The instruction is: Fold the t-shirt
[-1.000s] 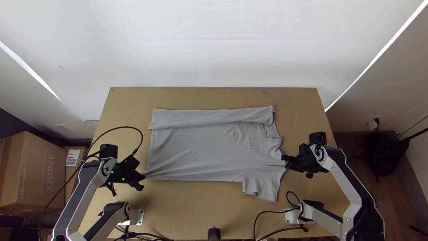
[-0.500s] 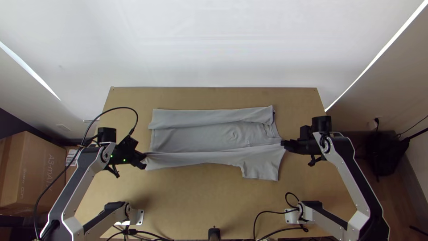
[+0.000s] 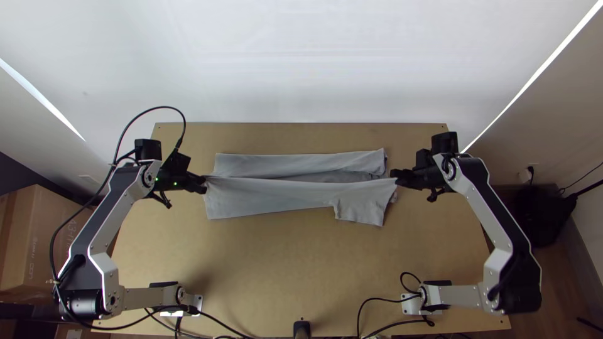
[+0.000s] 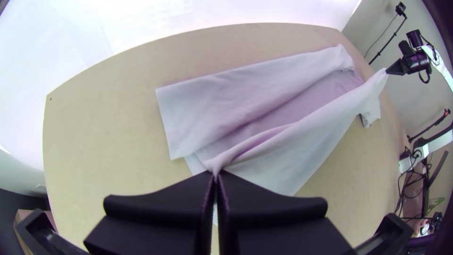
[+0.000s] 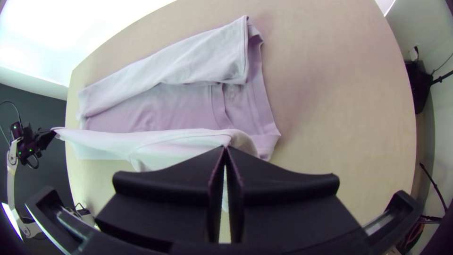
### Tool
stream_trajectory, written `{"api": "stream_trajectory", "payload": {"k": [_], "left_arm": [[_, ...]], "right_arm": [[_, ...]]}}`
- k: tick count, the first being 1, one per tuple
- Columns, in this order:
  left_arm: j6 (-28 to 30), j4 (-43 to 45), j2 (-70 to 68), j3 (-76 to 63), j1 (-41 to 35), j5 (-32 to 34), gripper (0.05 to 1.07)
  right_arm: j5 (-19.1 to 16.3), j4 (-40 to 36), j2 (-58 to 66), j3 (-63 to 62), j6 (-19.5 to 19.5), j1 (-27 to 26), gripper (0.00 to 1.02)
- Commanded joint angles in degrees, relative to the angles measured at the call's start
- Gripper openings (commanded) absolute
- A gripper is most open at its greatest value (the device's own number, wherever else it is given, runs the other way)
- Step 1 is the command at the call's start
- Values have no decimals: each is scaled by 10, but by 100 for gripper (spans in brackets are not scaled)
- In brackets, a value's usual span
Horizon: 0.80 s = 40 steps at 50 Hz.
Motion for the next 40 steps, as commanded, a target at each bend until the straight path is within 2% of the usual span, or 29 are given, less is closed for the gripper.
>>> {"api": "stream_trajectory", "payload": {"k": [1, 23, 37, 38, 39, 40], "left_arm": [[-14, 6, 35, 42, -5, 2, 8], [-44, 37, 155, 156, -10, 2, 8], [-62, 64, 213, 180, -20, 2, 8], [-66, 70, 217, 180, -20, 2, 10], [-69, 77, 220, 180, -20, 2, 17], [-70, 81, 223, 180, -20, 2, 30]], "right_arm": [[5, 4, 56, 50, 9, 5, 2], [16, 4, 266, 273, 10, 5, 2], [25, 4, 371, 362, 17, 15, 2], [26, 4, 377, 367, 21, 16, 2], [26, 4, 382, 371, 24, 16, 3], [31, 4, 387, 376, 26, 17, 9]]}}
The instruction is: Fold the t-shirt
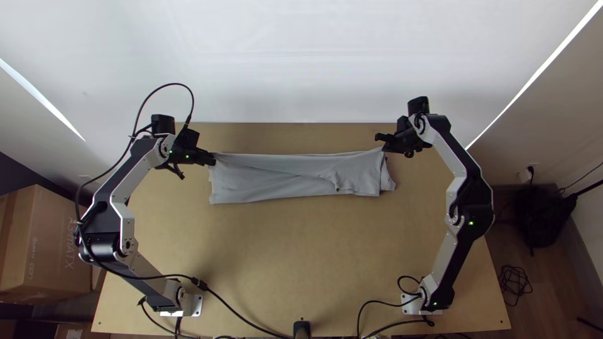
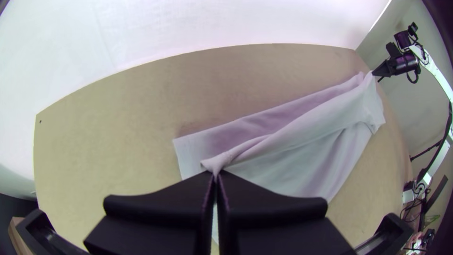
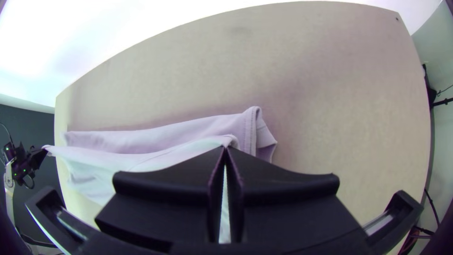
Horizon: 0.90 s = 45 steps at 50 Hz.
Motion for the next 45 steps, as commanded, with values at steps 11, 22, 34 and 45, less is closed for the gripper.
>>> {"api": "stream_trajectory", "payload": {"k": [11, 22, 34, 45], "left_arm": [[-67, 43, 26, 17, 3, 1, 102], [-80, 16, -5, -5, 45, 24, 102], [-73, -21, -5, -52, 101, 119, 102], [-54, -24, 21, -76, 112, 155, 102]], "right_arm": [[25, 11, 22, 41, 47, 3, 99], [9, 17, -55, 4, 79, -26, 99], [-164, 14, -110, -25, 137, -69, 99], [-343, 12, -125, -24, 181, -106, 99]]}}
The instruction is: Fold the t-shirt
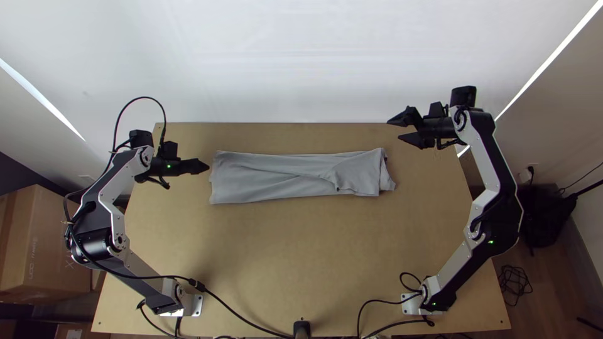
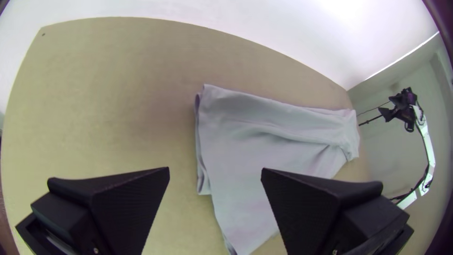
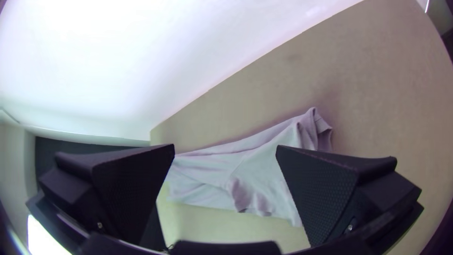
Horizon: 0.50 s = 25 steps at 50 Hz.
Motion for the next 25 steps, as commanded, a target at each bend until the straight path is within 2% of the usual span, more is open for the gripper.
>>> {"api": "stream_trajectory", "payload": {"k": [1, 3, 10, 25], "left_arm": [[11, -6, 20, -13, 3, 17, 102], [14, -7, 27, -14, 3, 20, 102], [20, -7, 56, -8, 3, 26, 102], [9, -6, 92, 2, -30, 24, 102]], "right_arm": [[-58, -2, -18, -14, 31, -14, 99], [-81, -3, -21, -14, 32, -18, 99], [-113, -4, -32, -14, 34, -27, 99], [-121, -3, -41, -5, 39, -32, 99]]}}
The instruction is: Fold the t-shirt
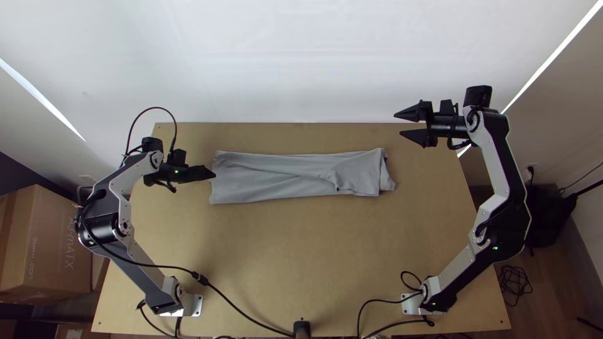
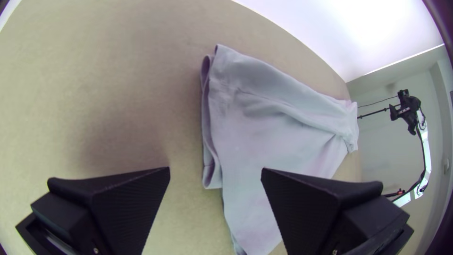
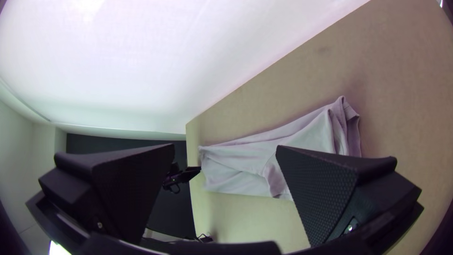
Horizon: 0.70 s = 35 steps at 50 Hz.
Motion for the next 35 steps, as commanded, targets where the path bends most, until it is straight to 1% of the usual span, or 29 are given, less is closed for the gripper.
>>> {"api": "stream_trajectory", "payload": {"k": [1, 7, 17, 20, 21, 24, 26, 28, 30, 32, 33, 35], "left_arm": [[-1, -4, 17, 3, -28, 2, 102], [-27, -2, 28, 10, -72, -1, 102], [-95, 43, 36, 18, -152, -10, 102], [-110, 58, 37, 18, -167, -17, 101], [-111, 60, 38, 18, -172, -20, 99], [-126, 78, 37, 15, -179, -45, 86], [-133, 80, 36, 13, -179, -46, 72], [-136, 91, 33, 9, -178, -47, 55], [-146, 109, 27, -1, -174, -50, 35], [-146, 126, 15, -14, -167, -50, 11], [-147, 135, 11, -20, -164, -50, 7], [-146, 147, 0, -33, -152, -50, 8]], "right_arm": [[-9, -2, -15, 1, 14, -4, 99], [-9, -2, -16, 7, 21, -1, 99], [-9, -2, -22, 9, 26, 5, 99], [-9, -3, -26, 5, 26, 6, 99], [-9, -3, -28, 4, 26, 6, 99], [-9, -3, -33, -1, 26, 5, 99], [-9, -3, -37, -5, 26, 5, 99], [-8, -3, -40, -10, 26, 4, 99], [-8, -2, -44, -14, 26, 3, 99], [-8, -2, -46, -19, 23, 3, 99], [-8, -2, -47, -21, 22, 3, 99], [-8, -2, -50, -27, 19, 3, 99]]}}
